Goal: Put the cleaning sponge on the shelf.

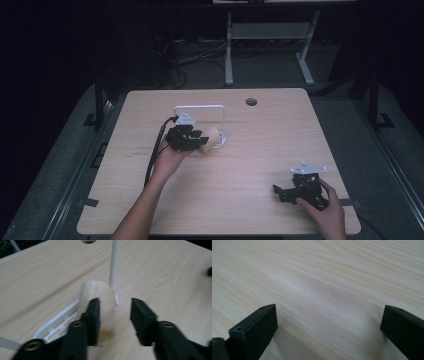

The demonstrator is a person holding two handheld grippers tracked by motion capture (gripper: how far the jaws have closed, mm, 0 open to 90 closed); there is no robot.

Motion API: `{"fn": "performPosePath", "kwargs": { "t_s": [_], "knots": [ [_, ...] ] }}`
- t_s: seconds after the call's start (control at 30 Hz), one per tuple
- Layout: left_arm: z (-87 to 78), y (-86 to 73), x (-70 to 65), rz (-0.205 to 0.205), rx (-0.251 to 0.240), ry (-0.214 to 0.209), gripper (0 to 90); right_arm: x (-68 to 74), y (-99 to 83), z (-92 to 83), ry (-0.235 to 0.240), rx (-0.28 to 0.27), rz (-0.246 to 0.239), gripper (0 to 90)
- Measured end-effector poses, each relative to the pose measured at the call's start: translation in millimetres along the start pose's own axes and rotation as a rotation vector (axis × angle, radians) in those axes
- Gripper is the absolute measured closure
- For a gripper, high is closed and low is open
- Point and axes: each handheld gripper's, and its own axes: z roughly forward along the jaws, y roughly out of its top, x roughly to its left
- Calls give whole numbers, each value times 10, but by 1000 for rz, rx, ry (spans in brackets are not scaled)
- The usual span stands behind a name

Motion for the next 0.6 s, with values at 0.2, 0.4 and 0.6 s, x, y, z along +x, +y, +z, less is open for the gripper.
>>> {"fn": "performPosePath", "kwargs": {
  "t_s": [0.2, 0.4, 0.6],
  "knots": [
    [21, -75, -111, 24, 41, -59, 899, 0, 0, 0, 0, 0, 0, 7],
    [103, -128, -190, 38, 62, -90, 899, 0, 0, 0, -1, 0, -1, 7],
    [200, -185, -231, 37, 84, -111, 899, 2, 0, -1, 0, 2, 3, 7]
  ]
}}
